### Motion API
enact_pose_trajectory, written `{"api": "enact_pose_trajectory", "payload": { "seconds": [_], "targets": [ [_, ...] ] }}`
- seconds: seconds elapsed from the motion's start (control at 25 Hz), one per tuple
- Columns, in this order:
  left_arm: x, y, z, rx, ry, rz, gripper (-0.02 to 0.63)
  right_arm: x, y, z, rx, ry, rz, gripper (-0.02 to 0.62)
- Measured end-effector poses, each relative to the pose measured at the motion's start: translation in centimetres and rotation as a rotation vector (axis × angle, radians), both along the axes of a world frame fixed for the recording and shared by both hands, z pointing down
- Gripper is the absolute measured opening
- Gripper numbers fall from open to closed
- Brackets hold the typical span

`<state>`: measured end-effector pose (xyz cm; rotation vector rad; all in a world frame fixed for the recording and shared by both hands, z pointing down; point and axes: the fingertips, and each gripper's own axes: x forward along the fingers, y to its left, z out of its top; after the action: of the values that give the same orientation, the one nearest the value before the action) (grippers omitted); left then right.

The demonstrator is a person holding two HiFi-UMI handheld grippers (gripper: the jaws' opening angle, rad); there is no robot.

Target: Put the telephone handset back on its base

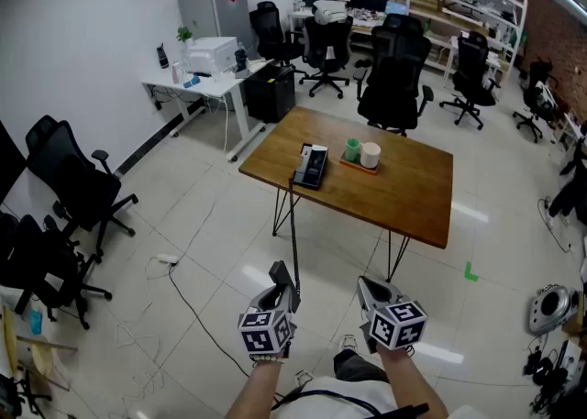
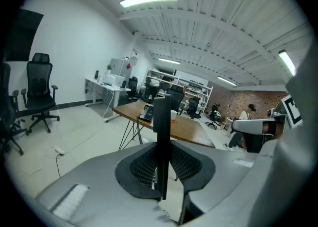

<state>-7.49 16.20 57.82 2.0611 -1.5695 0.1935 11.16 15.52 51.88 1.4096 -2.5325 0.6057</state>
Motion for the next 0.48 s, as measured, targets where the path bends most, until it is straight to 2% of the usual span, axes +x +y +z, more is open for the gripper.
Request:
{"api": "enact_pose_trajectory", "payload": {
  "seconds": [0.48],
  "targets": [
    [-1.3, -0.2, 0.2, -0.007, 0.01, -0.004, 0.071, -0.6, 0.1, 0.7, -0.027, 0.014, 0.003, 0.011]
  ]
}}
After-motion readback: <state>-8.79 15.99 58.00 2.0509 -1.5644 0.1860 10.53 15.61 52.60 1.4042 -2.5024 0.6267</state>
